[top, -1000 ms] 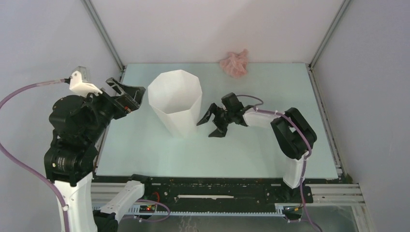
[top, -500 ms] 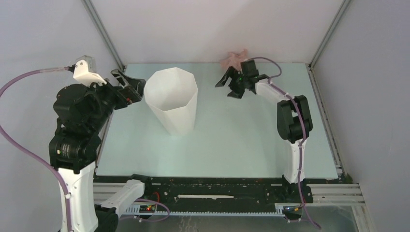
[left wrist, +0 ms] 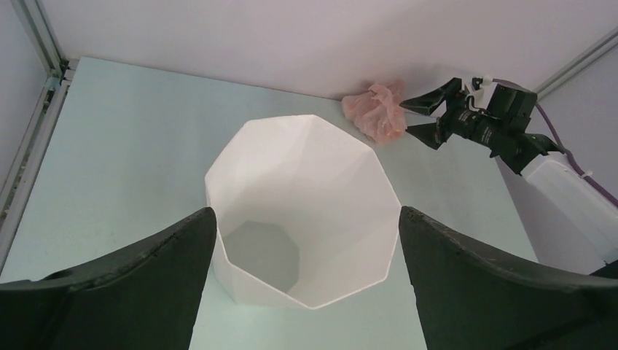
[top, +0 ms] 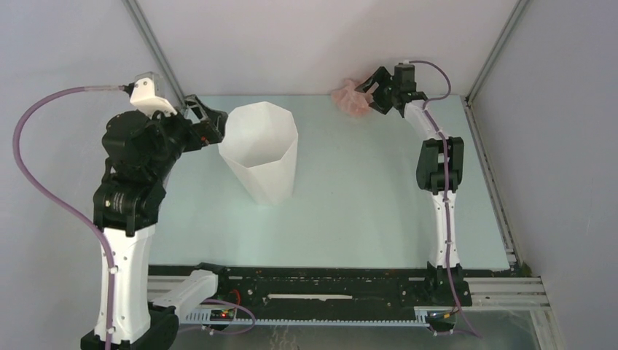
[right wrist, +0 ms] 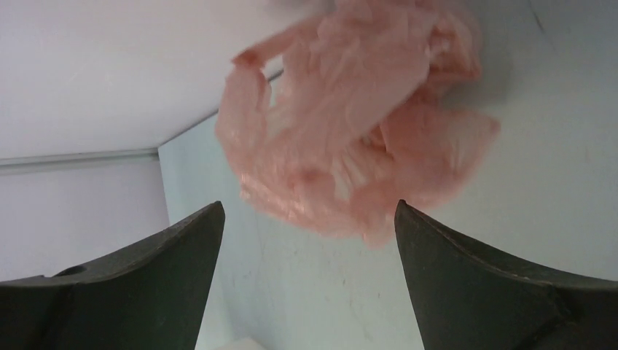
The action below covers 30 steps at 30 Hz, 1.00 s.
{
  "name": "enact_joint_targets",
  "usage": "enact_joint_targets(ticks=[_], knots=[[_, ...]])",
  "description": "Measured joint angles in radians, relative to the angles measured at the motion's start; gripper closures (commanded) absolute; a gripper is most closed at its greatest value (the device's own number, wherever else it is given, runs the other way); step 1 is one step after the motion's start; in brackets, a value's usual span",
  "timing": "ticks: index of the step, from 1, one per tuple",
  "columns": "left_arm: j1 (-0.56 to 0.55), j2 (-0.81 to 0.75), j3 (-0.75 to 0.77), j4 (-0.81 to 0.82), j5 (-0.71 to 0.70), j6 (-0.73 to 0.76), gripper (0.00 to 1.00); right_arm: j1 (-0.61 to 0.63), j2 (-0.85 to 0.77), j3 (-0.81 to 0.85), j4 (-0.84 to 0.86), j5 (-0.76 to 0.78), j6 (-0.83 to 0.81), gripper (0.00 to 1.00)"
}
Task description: Put the trash bags into the trash bin
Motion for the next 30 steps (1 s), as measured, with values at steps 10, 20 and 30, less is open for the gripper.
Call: enact_joint_targets(ticks=[10, 20, 30], knots=[[-0.042, 0.134, 0.052, 0.035, 0.026, 0.006, 0.0, -0.003, 0.149, 0.135, -0.014, -0.025, 0.026, 0.75], [-0.164, 0.132, 0.127, 0.035, 0.075, -0.011, 0.0, -0.005, -0.109, -0.299, -0.067, -0.185, -0.031, 1.0], [-0.654, 0.124, 0.118, 0.029, -0.046, -0.064, 0.0, 0.233, -0.938, -1.123, -0.214, -0.242, -0.303, 1.0]])
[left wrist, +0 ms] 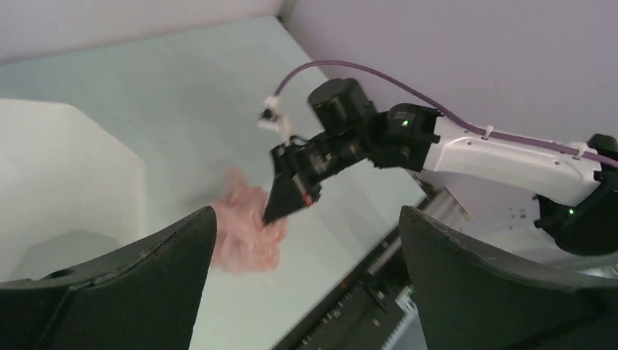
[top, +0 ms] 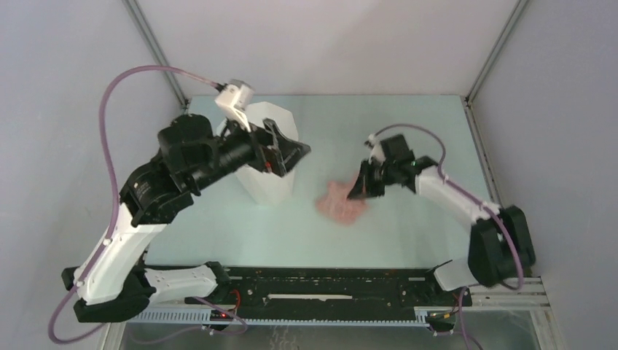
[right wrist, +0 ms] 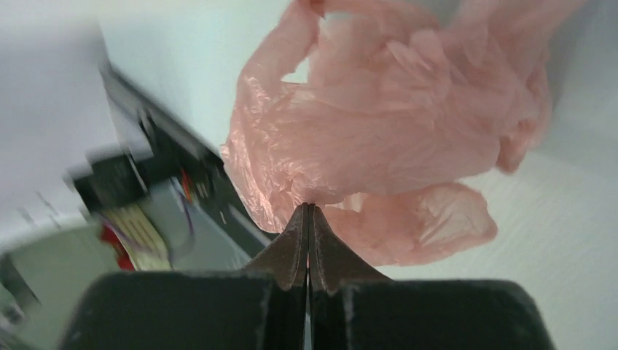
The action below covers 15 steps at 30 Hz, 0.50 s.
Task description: Put the trash bags into the trash bin
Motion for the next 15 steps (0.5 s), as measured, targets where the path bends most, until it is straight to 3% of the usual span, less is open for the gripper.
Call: enact_joint_targets(ticks=[4, 8, 11, 15], knots=[[-0.213, -0.013, -0.085, 0.011, -0.082, -0.063, 0.0, 0.199, -0.215, -0.24, -0.026, 0.025, -0.038, 0.99], [-0.368, -0.014, -0.207, -0.006, -0.134, -0.156, 0.03, 0.285, -0.327, -0.377, -0.028, 0.071, -0.011, 0.68], [-0.419, -0.002, -0.286, -0.03, -0.154, -0.232, 0.06, 0.323, -0.367, -0.396, -0.034, 0.101, 0.013, 0.5], [-0.43, 0.018, -0.347, -0.059, -0.167, -0.314, 0.11, 0.33, -0.431, -0.388, -0.061, 0.129, 0.031, 0.37]])
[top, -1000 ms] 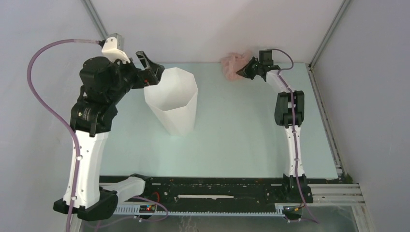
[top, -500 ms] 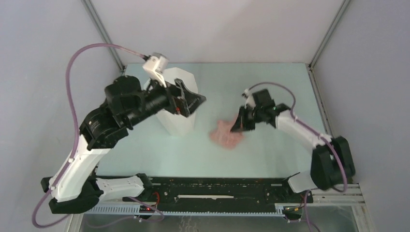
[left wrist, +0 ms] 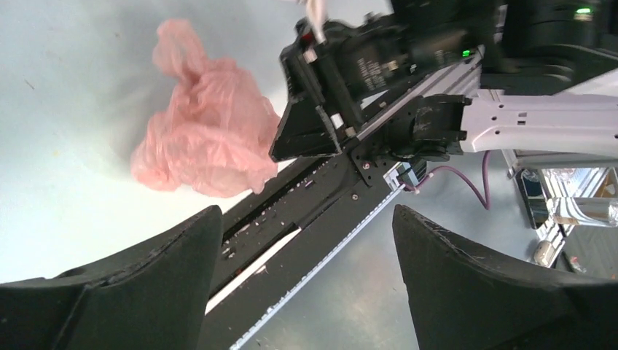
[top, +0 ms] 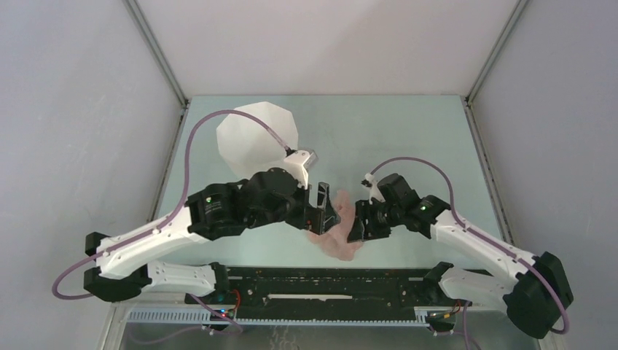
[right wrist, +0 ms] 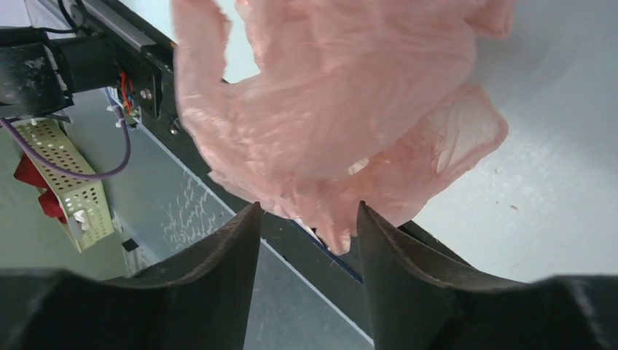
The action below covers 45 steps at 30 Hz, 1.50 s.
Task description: Put the trash bags into the trash bin
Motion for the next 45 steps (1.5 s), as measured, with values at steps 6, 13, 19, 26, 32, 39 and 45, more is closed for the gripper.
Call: enact_joint_targets(ticks=[6, 13, 19, 26, 32, 39, 45], knots=[[0.0, 0.072, -0.017, -0.033, 0.001, -0.098, 0.15, -0.029, -0.097, 0.029, -0.053, 0.019, 0.006, 0.32], [-0.001, 0.309, 0.071, -0.157, -0.058, -0.14, 0.16, -0.249, -0.116, 0.03, -0.082, -0.029, 0.028, 0.31], [0.031, 0.507, 0.175, -0.206, -0.14, -0.142, 0.28, -0.436, -0.116, 0.03, -0.158, -0.04, -0.007, 0.31], [0.162, 0.585, 0.148, -0.171, -0.118, -0.148, 0.19, -0.463, -0.115, 0.029, -0.24, -0.032, -0.037, 0.3], [0.202, 0.607, 0.126, -0.108, -0.064, -0.16, 0.27, -0.455, -0.09, 0.029, -0.248, -0.026, -0.047, 0.3], [0.202, 0.655, 0.067, -0.072, 0.01, -0.183, 0.36, -0.453, -0.067, 0.03, -0.249, -0.024, -0.055, 0.3], [0.202, 0.685, 0.067, -0.06, 0.012, -0.178, 0.84, -0.453, -0.067, 0.031, -0.251, -0.023, -0.054, 0.23]])
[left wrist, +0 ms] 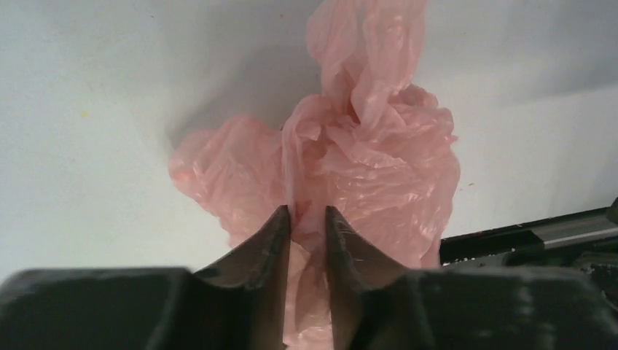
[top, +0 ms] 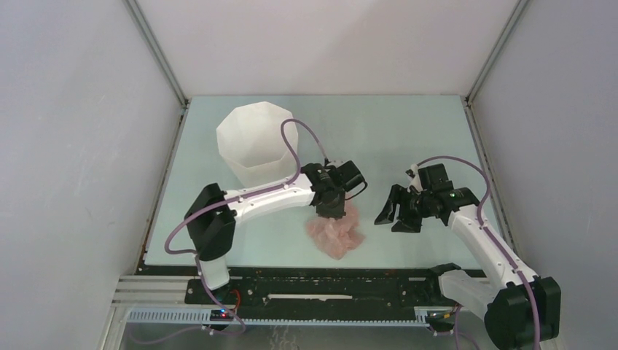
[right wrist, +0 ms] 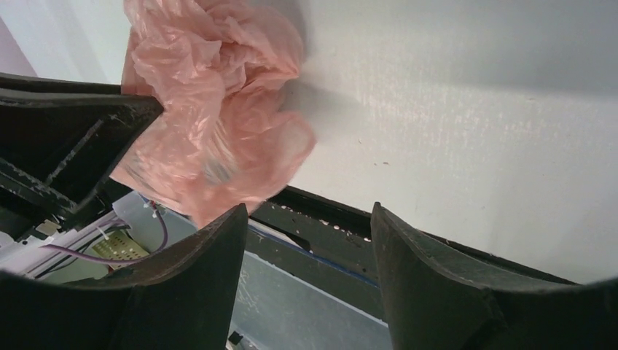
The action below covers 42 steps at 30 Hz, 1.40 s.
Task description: Put the trash bags into the trash bin
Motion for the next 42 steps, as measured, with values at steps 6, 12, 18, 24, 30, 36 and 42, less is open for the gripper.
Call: enact_joint_targets(ticks=[6, 12, 18, 24, 30, 36, 42], knots=[[0.002, -0.055, -0.029, 0.048, -0.021, 0.089, 1.0, -0.024, -0.001, 0.044, -0.017, -0.005, 0.022, 0.0], [0.067, -0.417, -0.256, 0.304, 0.105, 0.171, 1.0, -0.162, 0.065, 0.04, 0.004, -0.143, 0.031, 0.04], [0.115, -0.648, -0.37, 0.542, 0.184, 0.189, 1.0, -0.152, 0.024, 0.001, 0.077, -0.273, 0.069, 0.08], [0.124, -0.693, -0.421, 0.67, 0.229, 0.188, 1.0, -0.035, -0.063, -0.121, 0.217, -0.362, 0.242, 0.03], [0.14, -0.684, -0.421, 0.756, 0.277, 0.185, 1.0, 0.074, -0.126, -0.152, 0.36, -0.358, 0.436, 0.08], [0.142, -0.639, -0.421, 0.801, 0.312, 0.157, 1.0, 0.124, -0.031, -0.256, 0.56, -0.356, 0.651, 0.24], [0.142, -0.615, -0.421, 0.854, 0.34, 0.109, 1.0, 0.146, -0.014, -0.304, 0.671, -0.327, 0.811, 0.57]])
